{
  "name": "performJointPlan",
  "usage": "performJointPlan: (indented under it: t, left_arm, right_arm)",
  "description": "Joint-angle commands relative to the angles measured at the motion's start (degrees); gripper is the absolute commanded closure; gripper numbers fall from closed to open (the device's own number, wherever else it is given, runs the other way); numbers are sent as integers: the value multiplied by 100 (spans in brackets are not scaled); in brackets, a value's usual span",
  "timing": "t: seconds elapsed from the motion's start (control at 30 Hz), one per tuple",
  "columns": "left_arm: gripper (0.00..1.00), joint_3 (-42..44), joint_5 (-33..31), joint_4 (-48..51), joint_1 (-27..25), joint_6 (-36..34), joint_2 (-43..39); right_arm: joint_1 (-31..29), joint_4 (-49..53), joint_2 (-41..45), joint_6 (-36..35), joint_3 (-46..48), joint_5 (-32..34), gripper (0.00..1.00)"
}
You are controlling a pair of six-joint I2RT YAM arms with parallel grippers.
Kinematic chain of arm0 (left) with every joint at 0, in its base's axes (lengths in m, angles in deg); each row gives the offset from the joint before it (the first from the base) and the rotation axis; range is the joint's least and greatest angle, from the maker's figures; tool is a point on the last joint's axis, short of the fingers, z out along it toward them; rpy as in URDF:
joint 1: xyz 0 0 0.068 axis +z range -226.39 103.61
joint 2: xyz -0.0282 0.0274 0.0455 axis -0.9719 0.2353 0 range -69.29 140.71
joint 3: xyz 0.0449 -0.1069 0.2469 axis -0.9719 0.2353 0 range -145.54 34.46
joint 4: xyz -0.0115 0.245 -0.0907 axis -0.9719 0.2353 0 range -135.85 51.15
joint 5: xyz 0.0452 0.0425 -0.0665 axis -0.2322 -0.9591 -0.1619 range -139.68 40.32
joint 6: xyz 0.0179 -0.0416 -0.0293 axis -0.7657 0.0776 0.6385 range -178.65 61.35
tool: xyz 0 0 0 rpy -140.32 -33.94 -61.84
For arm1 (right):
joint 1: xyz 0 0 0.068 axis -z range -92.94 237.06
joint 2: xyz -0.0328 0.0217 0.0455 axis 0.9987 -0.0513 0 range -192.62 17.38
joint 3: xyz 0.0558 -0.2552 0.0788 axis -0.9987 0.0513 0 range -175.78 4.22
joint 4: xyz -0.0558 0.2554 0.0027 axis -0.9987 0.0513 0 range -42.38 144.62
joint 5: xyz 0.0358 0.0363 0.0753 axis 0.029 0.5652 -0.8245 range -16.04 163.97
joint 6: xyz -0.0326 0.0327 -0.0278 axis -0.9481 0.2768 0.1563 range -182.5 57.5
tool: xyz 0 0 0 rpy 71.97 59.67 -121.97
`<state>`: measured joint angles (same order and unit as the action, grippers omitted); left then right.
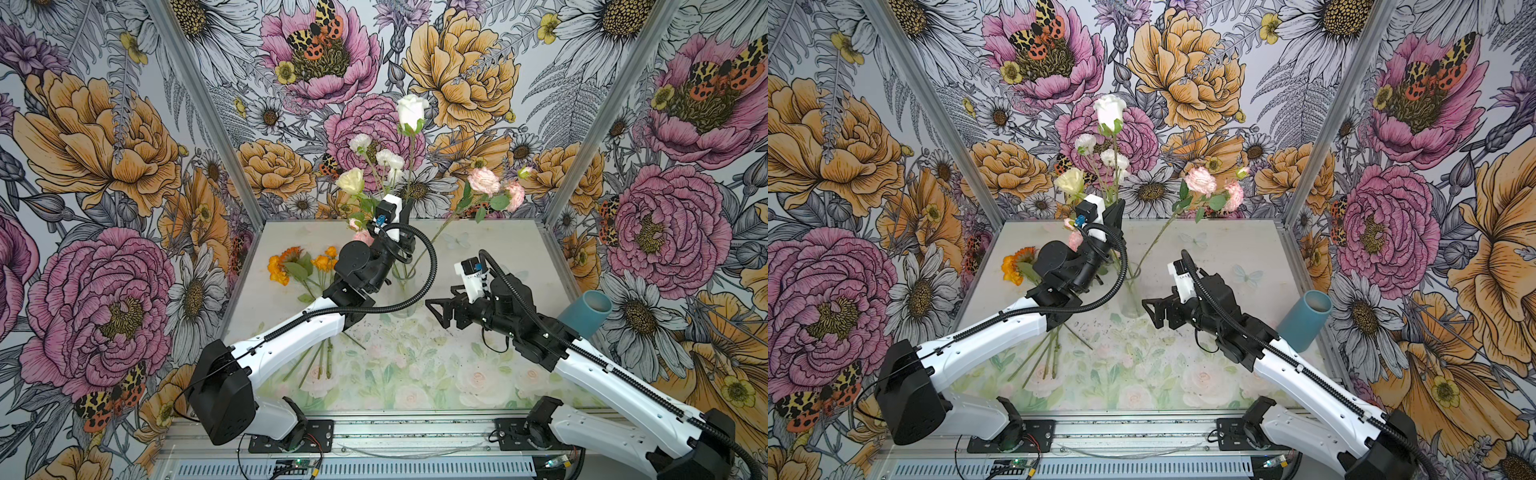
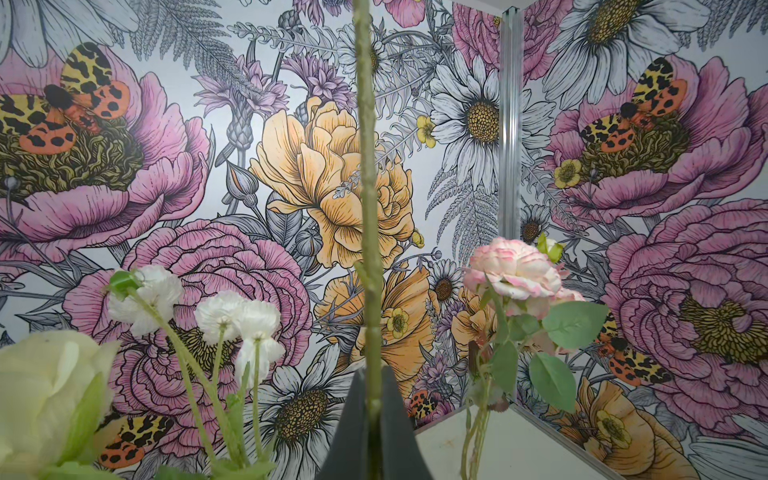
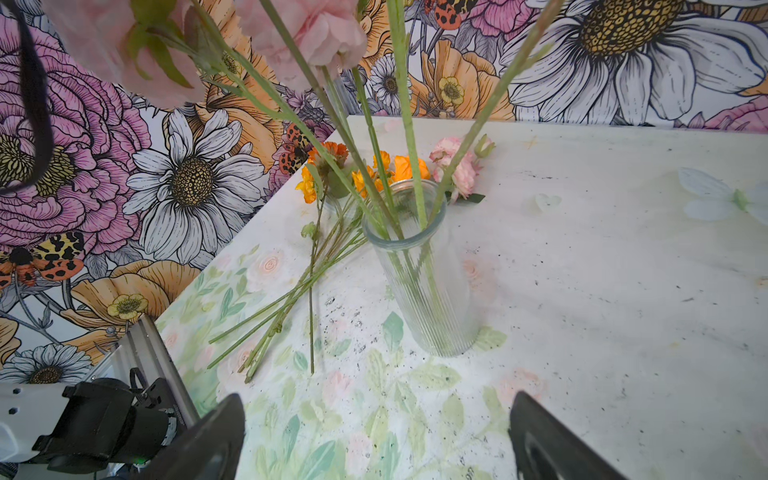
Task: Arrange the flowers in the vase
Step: 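Carry the white-rose stem over the glass vase and lower it in with the left gripper, then open the left gripper and draw it back from the vase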
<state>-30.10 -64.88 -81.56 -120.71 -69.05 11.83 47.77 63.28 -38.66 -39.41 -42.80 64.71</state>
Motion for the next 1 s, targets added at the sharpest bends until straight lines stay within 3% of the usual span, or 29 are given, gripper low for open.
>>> performJointPlan:
  t: [0.0, 0.53, 0.77, 0.97]
  left_arm:
    - [100, 89, 248, -114, 62, 321, 128]
    - [99, 1446, 452, -1428, -1, 570, 450]
    - [88, 1794, 785, -1537, -29, 450, 598]
    - [67, 1988, 706, -1442, -94, 355, 447]
  right_arm:
    - [44, -32, -5, -29, -16, -98, 1]
    - [47, 21, -35, -18, -112, -183, 0]
    - [53, 7, -364, -265, -149, -299, 0]
    - [51, -45, -524, -708, -110, 233, 0]
